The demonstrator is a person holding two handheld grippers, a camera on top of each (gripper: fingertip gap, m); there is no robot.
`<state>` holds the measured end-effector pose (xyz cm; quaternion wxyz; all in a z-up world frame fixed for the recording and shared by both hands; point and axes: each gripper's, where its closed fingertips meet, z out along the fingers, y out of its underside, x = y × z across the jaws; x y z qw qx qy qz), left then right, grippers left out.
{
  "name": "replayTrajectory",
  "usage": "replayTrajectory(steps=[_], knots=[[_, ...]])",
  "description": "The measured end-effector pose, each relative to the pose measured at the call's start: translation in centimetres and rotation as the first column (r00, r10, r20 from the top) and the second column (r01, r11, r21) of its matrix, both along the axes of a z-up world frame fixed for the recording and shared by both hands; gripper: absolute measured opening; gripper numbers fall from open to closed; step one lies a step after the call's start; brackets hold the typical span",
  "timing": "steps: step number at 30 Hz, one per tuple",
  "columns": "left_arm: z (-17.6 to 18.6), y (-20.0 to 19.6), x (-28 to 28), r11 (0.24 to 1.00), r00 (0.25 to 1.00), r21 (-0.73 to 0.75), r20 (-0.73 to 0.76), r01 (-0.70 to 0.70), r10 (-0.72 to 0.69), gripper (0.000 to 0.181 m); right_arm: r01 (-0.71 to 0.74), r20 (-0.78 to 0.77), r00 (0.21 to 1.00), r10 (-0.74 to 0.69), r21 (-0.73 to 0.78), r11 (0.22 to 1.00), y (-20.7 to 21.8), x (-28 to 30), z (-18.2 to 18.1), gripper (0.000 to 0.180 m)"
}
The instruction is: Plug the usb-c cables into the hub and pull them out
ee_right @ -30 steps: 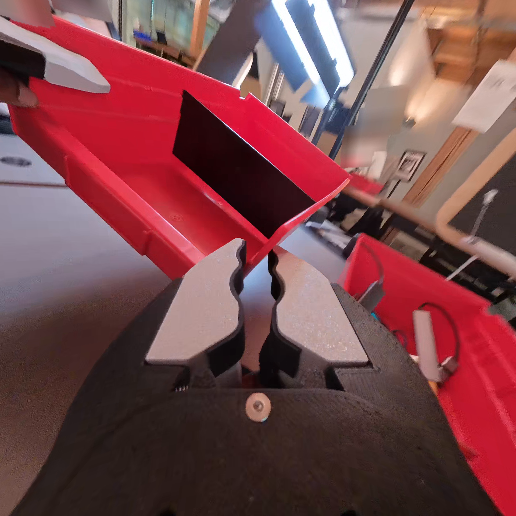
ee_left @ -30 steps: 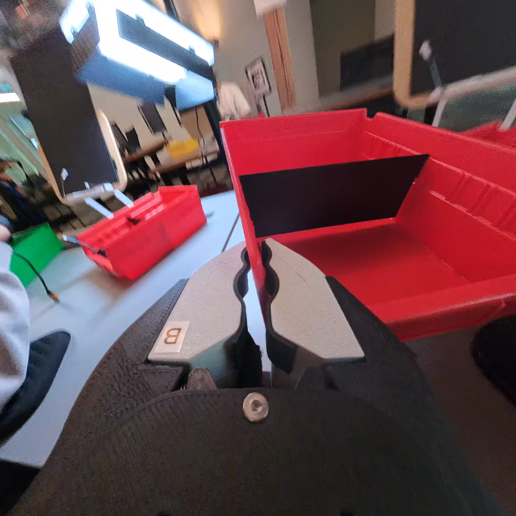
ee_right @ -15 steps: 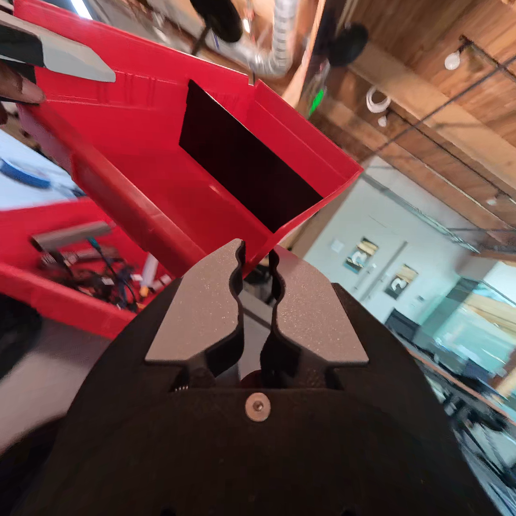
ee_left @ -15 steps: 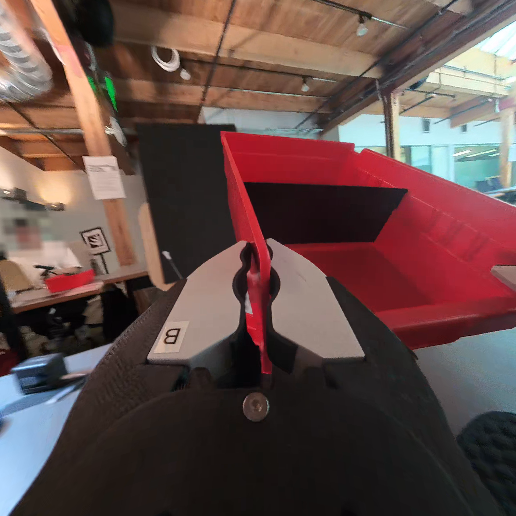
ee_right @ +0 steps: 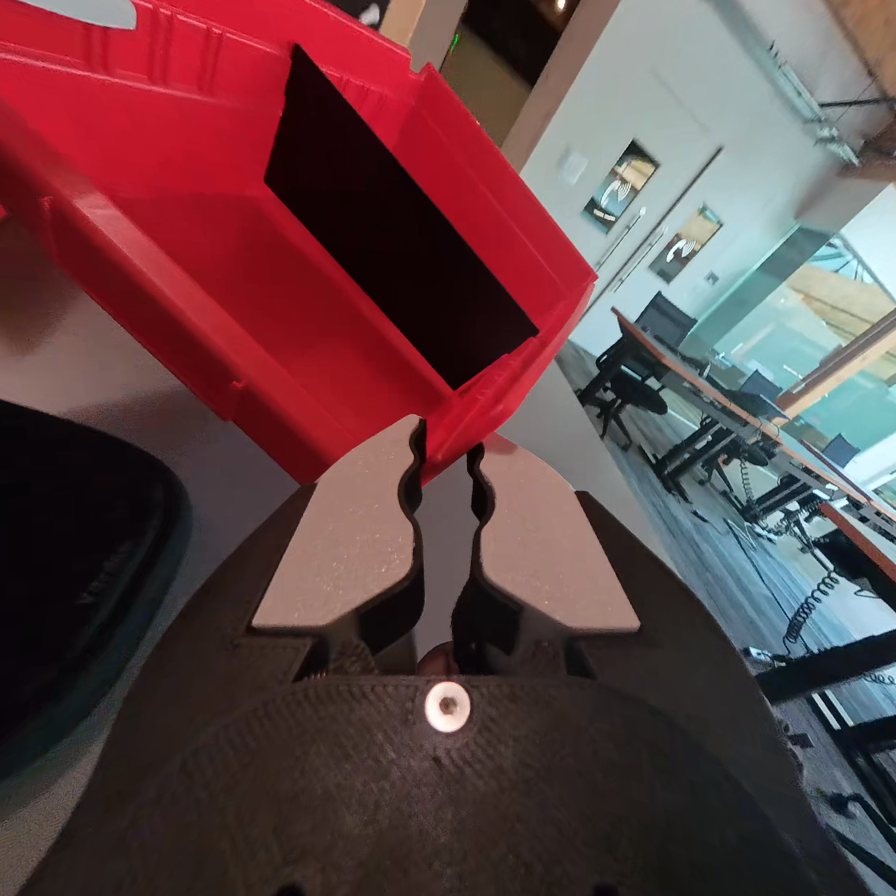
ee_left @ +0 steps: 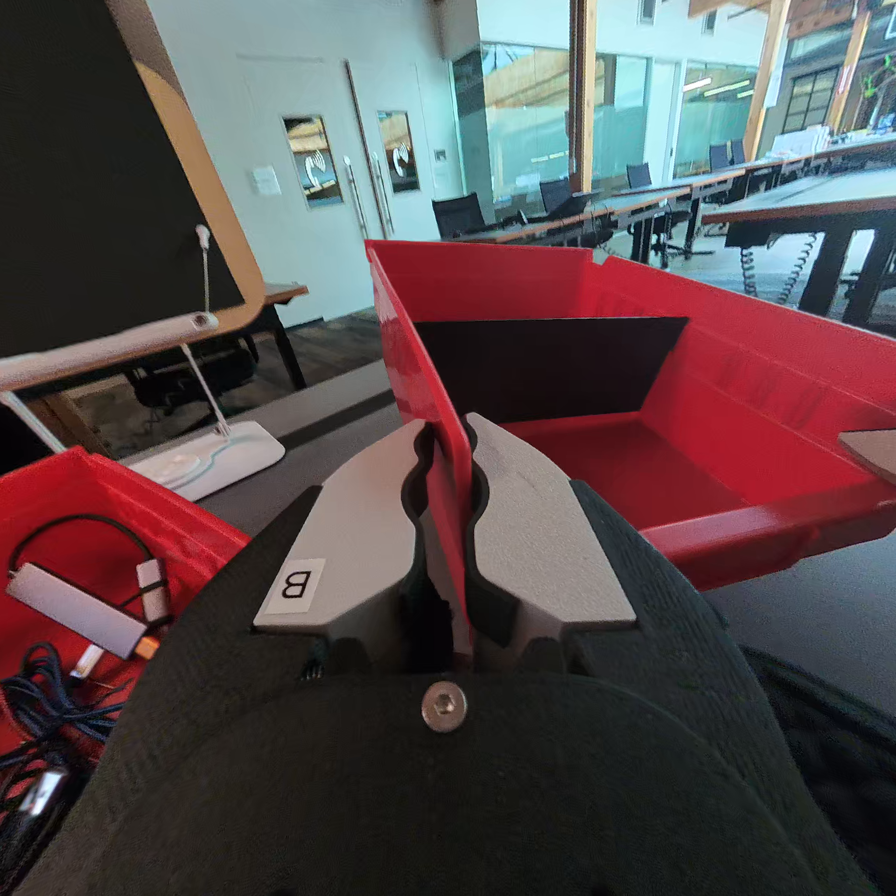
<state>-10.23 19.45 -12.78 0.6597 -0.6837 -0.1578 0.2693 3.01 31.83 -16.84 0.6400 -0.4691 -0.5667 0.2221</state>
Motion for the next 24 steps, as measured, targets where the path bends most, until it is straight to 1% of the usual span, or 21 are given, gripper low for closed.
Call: replayTrajectory(steps=[3, 7, 11, 14, 15, 18, 21, 22, 24], knots=[[-2.1, 0.7, -0.3, 0.999, 0.998, -0.044, 0.057, 0.02, -0.018, 0.012, 0.011, 0.044, 0.999, -0.01, -0.032, 0.999, 0.7, -0.1, -1.4, 0.014], [-4.0, 1.2, -0.4, 0.993, 0.993, -0.111, 0.117, 0.045, -0.032, 0.014, 0.022, 0.097, 0.995, -0.018, -0.037, 0.999, 1.1, -0.2, -2.8, 0.014], [-4.9, 1.1, -0.5, 0.99, 0.98, -0.112, 0.187, 0.089, -0.067, 0.017, 0.009, 0.087, 0.996, -0.001, -0.088, 0.996, 1.1, -0.3, -2.9, 0.014], [-6.2, 1.2, -0.3, 0.974, 0.972, -0.191, 0.221, 0.12, -0.076, 0.022, 0.003, 0.099, 0.995, 0.009, -0.118, 0.993, 1.2, -0.3, -3.2, 0.015], [-5.8, 1.0, -0.4, 0.979, 0.974, -0.175, 0.215, 0.109, -0.07, 0.028, -0.003, 0.097, 0.995, 0.013, -0.108, 0.994, 1.2, -0.2, -3.0, 0.018], [-3.3, -0.5, -0.6, 0.991, 0.989, -0.115, 0.138, 0.075, -0.058, 0.039, -0.012, 0.027, 1.0, 0.015, -0.111, 0.994, 1.4, 0.4, -1.1, 0.033], [-0.5, -3.1, 0.4, 0.987, 0.988, -0.086, 0.092, 0.133, -0.125, 0.042, -0.116, -0.029, 0.993, 0.113, -0.131, 0.985, -0.1, 0.9, 1.0, 0.047], [0.2, -4.3, 0.8, 0.984, 0.987, -0.097, 0.079, 0.151, -0.143, 0.042, -0.167, -0.043, 0.986, 0.163, -0.125, 0.978, -1.1, 1.0, 1.8, 0.049], [-0.1, -6.8, 1.7, 0.953, 0.971, -0.199, 0.117, 0.227, -0.207, 0.044, -0.279, -0.031, 0.96, 0.277, -0.126, 0.952, -3.7, 0.6, 2.4, 0.052]])
